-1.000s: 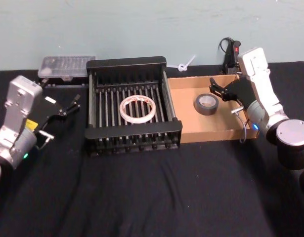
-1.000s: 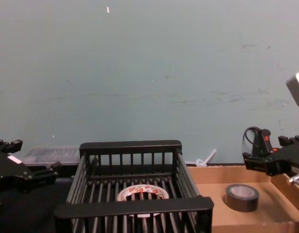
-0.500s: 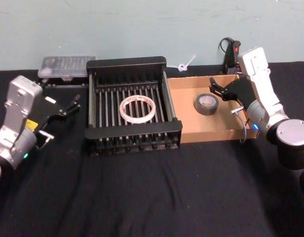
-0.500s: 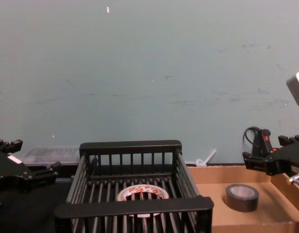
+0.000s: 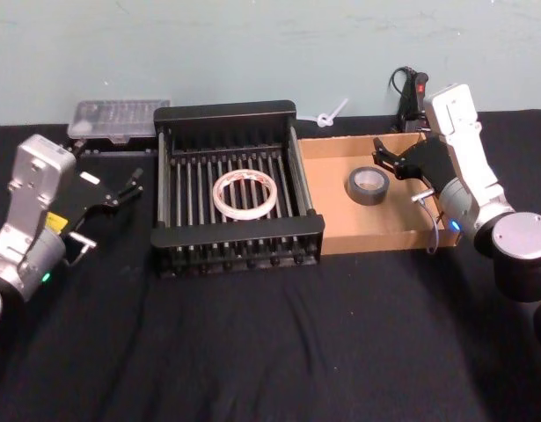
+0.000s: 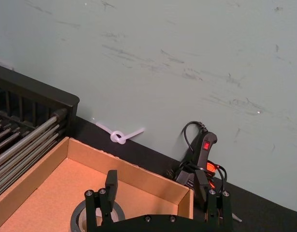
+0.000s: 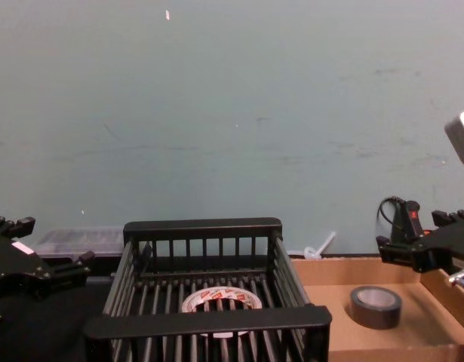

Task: Pick up the white tape and place it into the black box , Pick up the silver tape and place it into the brown box.

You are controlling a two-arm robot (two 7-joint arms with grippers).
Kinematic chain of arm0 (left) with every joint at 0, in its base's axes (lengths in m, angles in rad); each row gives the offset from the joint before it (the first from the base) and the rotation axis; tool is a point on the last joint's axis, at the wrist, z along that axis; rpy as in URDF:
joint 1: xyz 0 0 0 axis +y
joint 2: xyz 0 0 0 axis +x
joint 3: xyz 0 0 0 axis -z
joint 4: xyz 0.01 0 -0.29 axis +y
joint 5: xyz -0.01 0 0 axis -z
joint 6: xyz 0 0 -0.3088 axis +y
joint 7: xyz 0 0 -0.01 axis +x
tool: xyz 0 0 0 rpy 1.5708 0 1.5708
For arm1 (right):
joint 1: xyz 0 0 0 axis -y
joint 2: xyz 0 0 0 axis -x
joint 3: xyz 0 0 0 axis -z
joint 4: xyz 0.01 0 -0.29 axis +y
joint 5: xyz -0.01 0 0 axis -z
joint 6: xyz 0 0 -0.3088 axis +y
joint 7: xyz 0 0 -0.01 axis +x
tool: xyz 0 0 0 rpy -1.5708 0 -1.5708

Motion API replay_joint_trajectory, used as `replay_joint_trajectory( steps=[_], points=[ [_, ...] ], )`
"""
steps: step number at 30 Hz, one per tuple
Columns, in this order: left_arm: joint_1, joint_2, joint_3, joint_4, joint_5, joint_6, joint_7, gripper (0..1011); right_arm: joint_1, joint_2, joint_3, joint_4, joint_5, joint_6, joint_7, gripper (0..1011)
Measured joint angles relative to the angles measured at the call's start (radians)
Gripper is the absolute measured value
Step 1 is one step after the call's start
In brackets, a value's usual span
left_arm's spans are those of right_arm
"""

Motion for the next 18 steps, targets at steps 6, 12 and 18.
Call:
replay_joint_trajectory(
  steps=[6,12,18],
  points=[
    [0.0,0.0,0.0,0.0,0.0,0.0,0.0,1001,0.0,0.0,0.0,0.0,0.0,0.0,0.0,1002],
    [0.0,0.0,0.0,0.0,0.0,0.0,0.0,1001,0.0,0.0,0.0,0.0,0.0,0.0,0.0,1002],
    [0.0,0.0,0.0,0.0,0.0,0.0,0.0,1001,0.0,0.0,0.0,0.0,0.0,0.0,0.0,1002]
  ],
)
